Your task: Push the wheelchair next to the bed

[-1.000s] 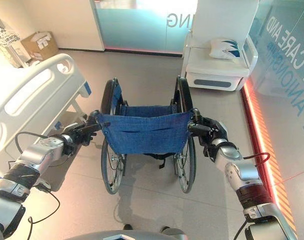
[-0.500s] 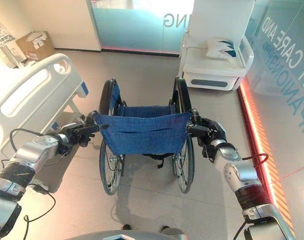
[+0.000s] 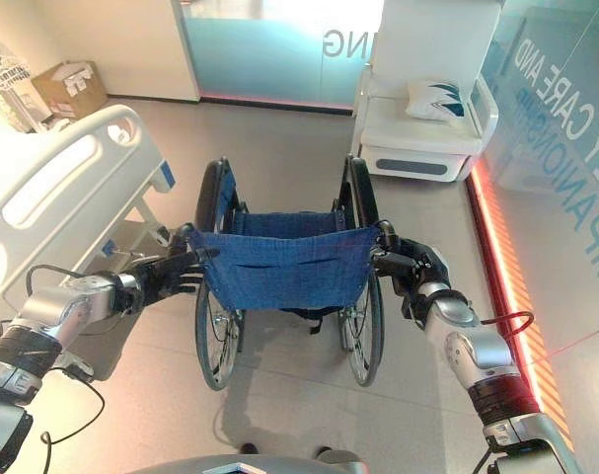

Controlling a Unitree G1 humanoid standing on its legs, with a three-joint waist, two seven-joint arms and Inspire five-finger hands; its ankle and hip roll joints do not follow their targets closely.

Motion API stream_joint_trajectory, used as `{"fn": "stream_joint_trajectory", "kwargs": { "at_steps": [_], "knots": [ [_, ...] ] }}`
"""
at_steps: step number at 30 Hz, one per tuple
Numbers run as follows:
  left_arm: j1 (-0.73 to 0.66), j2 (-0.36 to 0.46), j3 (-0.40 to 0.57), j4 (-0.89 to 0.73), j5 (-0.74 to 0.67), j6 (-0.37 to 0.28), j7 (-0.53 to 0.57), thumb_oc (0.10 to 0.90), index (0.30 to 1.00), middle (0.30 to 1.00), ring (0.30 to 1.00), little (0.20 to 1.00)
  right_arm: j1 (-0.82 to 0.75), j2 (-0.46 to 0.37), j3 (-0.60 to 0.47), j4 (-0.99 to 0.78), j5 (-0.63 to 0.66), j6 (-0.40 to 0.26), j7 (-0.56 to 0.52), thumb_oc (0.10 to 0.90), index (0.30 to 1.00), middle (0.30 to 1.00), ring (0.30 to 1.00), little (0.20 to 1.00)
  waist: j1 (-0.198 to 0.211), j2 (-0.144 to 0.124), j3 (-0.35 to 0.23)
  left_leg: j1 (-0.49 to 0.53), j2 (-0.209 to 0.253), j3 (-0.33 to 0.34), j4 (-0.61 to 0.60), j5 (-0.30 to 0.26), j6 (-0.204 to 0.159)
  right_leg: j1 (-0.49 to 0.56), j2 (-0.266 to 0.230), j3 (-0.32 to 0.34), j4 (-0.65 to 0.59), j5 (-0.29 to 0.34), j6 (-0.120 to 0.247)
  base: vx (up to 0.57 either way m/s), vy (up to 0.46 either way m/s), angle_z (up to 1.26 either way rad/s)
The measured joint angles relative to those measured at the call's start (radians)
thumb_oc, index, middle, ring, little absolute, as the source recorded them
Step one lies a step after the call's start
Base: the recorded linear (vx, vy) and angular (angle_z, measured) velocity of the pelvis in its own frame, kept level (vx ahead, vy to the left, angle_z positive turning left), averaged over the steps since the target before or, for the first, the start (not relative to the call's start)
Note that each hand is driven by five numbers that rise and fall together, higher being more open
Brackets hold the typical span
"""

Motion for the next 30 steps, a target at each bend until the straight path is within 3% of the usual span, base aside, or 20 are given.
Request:
{"fn": "stream_joint_trajectory", "kwargs": {
  "at_steps": [1,21,30],
  "knots": [
    [0.006,-0.002,0.003,0.000,0.001,-0.014,0.008,0.400,0.300,0.300,0.300,0.300,0.000,-0.002,0.000,0.000,0.001,0.001,-0.001,0.400,0.300,0.300,0.300,0.300,0.000,0.000,0.000,0.000,0.000,0.000,0.000,0.000,0.000,0.000,0.000,0.000,0.000,0.000,0.000,0.00,0.000,0.00],
    [0.031,-0.026,0.020,0.001,-0.014,-0.052,0.023,0.400,0.300,0.300,0.300,0.300,0.006,0.000,-0.002,-0.001,0.003,0.001,-0.001,0.400,0.300,0.300,0.300,0.300,-0.003,-0.002,-0.002,0.003,-0.009,0.000,0.000,0.000,0.000,0.002,-0.008,0.000,0.000,0.004,0.006,0.00,0.000,0.00],
    [0.125,-0.038,0.070,0.004,-0.317,-0.112,0.039,0.400,0.300,0.300,0.300,0.300,0.037,0.008,-0.003,-0.001,-0.002,-0.016,0.002,0.400,0.300,0.300,0.300,0.300,-0.002,-0.018,-0.012,0.004,-0.011,0.002,0.007,-0.001,0.002,0.003,-0.011,0.000,0.000,0.004,0.007,0.00,0.000,0.00]
  ]
}}
